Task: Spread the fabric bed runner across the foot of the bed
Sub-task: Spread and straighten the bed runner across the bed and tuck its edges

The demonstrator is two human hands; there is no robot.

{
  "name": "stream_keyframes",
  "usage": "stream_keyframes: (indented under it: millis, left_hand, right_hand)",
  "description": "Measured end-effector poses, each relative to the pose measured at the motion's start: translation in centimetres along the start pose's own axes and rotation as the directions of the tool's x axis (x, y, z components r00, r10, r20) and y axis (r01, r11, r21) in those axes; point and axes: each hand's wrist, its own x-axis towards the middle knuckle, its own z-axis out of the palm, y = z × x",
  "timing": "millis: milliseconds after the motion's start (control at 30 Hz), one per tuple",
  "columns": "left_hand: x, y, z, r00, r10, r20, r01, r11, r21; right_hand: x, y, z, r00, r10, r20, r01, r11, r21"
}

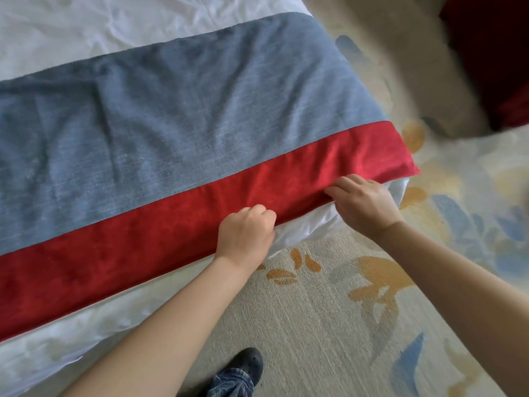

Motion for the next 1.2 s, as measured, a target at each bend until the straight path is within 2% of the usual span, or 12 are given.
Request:
stream_keyframes:
  millis: [133,267,433,500,633,833,967,1200]
  left_hand:
    - [2.6,3.5,0.3,0.998,0.064,-0.001,-0.064,0.997,0.031]
    - [3.1,5.1,0.9,0.998,0.029,-0.048,-0.027,0.999,0.04]
    - [3.4,4.8,1.4,0.997,0.046,0.069,-0.049,0.998,0.046]
    - [4.0,4.3,0.8,0.999,0.039,0.03,-0.04,0.999,0.017]
    - [6.3,3.9,-2.2,0.996,0.031,-0.083,-0.033,0.999,-0.02]
    - [10.8,1.7,-7.0,0.989,-0.08,-0.125,0.072,0.995,-0.065]
    - [13.4,-1.0,-9.5,0.982,-0.085,-0.171,0.073,0.995,-0.073]
    - [17.8,-8.2,-10.9,0.984,-0.116,-0.137,0.1,0.988,-0.116]
  right_hand:
    - [-1.5,3.9,-0.1,0.997,0.076,-0.017,-0.077,0.996,-0.044]
    - [-2.8,5.4,-0.2,0.989,0.132,0.073,-0.129,0.991,-0.044]
    - [-2.4,5.2,-0.1,0.926,0.252,0.282,-0.222,0.966,-0.136]
    - [-2.1,4.9,-1.0,0.919,0.293,0.263,-0.265,0.954,-0.138]
    - [-0.3,4.9,-4.0,0.911,0.396,0.113,-0.402,0.915,0.036]
    - [7.6,3.3,-7.4,0.927,0.344,0.15,-0.353,0.935,0.036]
    - [13.3,1.7,-8.4,0.94,0.3,0.166,-0.307,0.951,0.023]
    - [22.8,1.0,-6.8,0.935,0.282,0.217,-0.282,0.959,-0.03]
